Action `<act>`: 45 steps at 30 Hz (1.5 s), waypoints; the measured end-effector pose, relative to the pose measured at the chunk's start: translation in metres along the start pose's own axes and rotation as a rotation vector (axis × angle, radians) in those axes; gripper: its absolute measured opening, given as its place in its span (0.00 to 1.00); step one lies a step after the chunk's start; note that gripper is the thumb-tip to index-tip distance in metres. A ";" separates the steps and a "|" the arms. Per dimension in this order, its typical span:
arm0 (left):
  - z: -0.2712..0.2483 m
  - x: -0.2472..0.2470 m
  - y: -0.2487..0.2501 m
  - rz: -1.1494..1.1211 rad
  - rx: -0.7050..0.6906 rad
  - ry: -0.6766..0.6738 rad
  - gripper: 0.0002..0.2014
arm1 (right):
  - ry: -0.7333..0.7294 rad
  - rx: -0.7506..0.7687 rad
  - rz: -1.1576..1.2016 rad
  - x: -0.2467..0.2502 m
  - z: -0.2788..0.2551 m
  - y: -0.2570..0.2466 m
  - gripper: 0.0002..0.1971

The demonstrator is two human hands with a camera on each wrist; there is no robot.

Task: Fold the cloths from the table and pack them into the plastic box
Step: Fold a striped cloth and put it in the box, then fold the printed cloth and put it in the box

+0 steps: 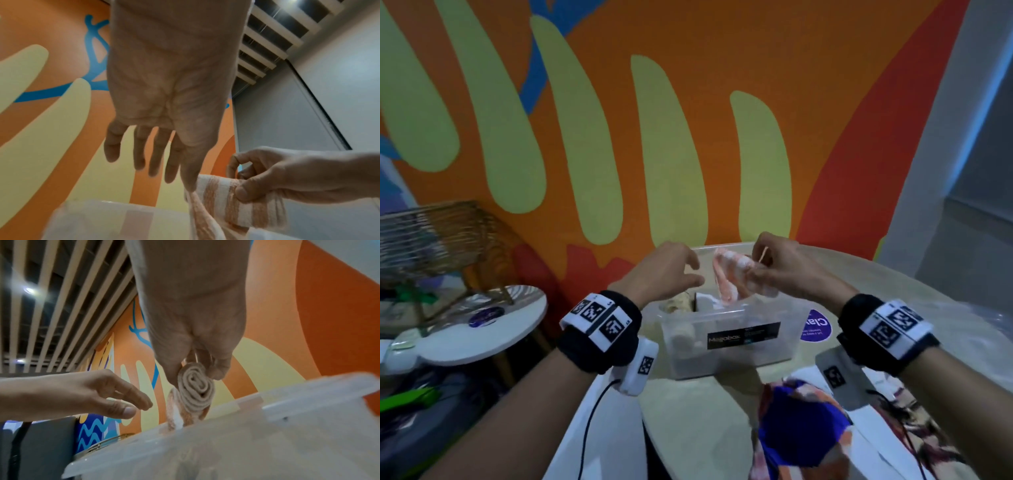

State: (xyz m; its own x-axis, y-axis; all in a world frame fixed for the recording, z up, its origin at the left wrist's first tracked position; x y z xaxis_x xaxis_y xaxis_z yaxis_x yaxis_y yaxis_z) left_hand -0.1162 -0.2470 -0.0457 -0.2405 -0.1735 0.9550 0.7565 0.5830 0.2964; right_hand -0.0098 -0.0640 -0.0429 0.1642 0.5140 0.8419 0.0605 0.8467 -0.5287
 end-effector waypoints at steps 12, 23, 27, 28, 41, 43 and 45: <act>0.000 -0.032 -0.047 0.084 0.247 -0.261 0.15 | -0.313 -0.283 -0.140 -0.082 0.088 -0.010 0.02; 0.000 -0.036 -0.056 0.072 0.235 -0.209 0.18 | -0.699 -0.238 -0.336 -0.120 0.078 -0.005 0.13; -0.002 -0.033 -0.052 0.058 0.262 -0.192 0.14 | -0.644 -0.228 -0.203 -0.096 0.075 -0.004 0.15; -0.001 -0.032 -0.048 0.055 0.255 -0.178 0.12 | -0.612 -0.200 -0.195 -0.087 0.074 -0.006 0.14; 0.000 -0.035 0.086 -0.021 -0.065 -0.028 0.17 | -0.481 -0.044 -0.194 0.003 -0.032 -0.017 0.09; -0.007 -0.048 0.110 -0.025 -0.131 0.028 0.13 | -0.468 -0.062 -0.151 0.006 -0.057 -0.001 0.07; -0.014 -0.072 0.131 -0.039 -0.192 0.037 0.09 | -0.578 -0.140 -0.158 -0.007 -0.084 0.027 0.06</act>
State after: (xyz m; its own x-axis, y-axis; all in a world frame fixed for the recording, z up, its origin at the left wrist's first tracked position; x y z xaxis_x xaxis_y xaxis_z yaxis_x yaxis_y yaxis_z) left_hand 0.0090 -0.1691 -0.0759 -0.2519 -0.2245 0.9413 0.8499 0.4139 0.3262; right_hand 0.0736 -0.0567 -0.0726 -0.4154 0.4088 0.8126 0.1761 0.9126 -0.3690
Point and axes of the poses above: each hand's wrist, its own z-axis towards the middle knuckle, its own x-axis out of the back of the hand, y = z × x, the point moved 6 cm from there along z, towards the middle knuckle, and after that the axes turned 12 degrees about -y, right-handed, at the moved point
